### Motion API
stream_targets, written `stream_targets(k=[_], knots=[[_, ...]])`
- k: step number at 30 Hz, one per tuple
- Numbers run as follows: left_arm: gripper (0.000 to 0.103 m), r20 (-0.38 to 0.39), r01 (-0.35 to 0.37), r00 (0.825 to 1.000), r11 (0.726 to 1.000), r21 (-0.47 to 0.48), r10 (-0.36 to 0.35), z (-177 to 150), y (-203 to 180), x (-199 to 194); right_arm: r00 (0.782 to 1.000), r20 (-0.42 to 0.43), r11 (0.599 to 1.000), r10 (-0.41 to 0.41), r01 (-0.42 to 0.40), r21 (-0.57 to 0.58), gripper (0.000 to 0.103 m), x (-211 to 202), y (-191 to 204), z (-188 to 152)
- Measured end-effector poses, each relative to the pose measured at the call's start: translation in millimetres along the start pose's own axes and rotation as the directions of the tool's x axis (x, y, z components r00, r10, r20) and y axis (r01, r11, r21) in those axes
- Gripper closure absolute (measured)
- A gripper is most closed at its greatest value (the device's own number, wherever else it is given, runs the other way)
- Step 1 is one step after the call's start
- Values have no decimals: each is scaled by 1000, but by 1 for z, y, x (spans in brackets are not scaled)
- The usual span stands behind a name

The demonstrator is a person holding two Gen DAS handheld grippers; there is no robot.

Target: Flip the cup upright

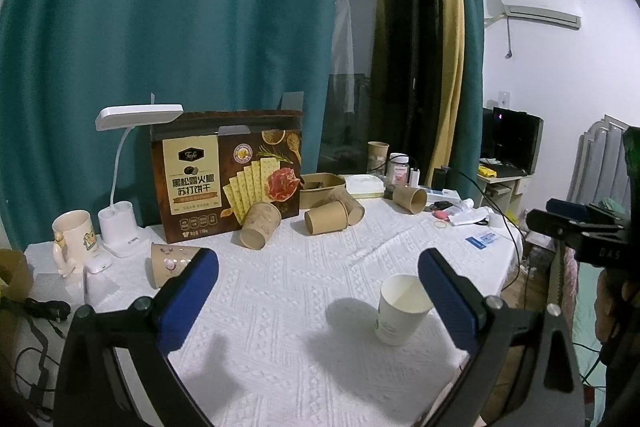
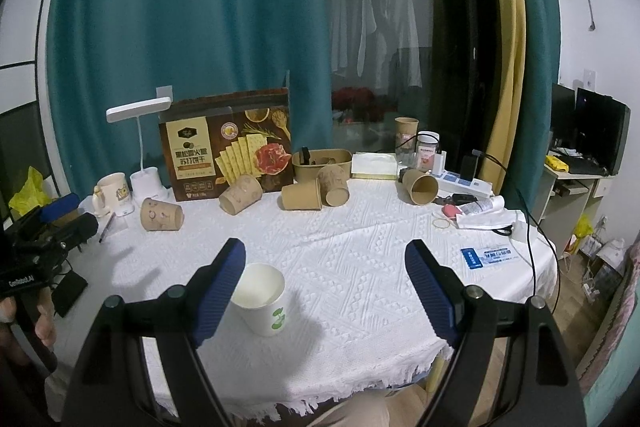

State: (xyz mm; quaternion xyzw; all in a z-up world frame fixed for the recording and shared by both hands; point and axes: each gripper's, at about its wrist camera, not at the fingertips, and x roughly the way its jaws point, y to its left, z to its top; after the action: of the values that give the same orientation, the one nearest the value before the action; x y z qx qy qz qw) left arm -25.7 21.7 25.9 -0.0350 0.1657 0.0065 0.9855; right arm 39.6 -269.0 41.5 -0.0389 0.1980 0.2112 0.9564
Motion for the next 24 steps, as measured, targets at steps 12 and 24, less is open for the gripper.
stream_targets(k=[12,24], knots=[[3,-10,6,1000,1000,4,-6,-3,-5,3,1000,-12,1000,3,-3,10,23,7,0,-7],[3,-4,9,1000,1000,2,-9,-2,-8,2,1000,-11,1000,4,-3,11,23,7,-1,-6]])
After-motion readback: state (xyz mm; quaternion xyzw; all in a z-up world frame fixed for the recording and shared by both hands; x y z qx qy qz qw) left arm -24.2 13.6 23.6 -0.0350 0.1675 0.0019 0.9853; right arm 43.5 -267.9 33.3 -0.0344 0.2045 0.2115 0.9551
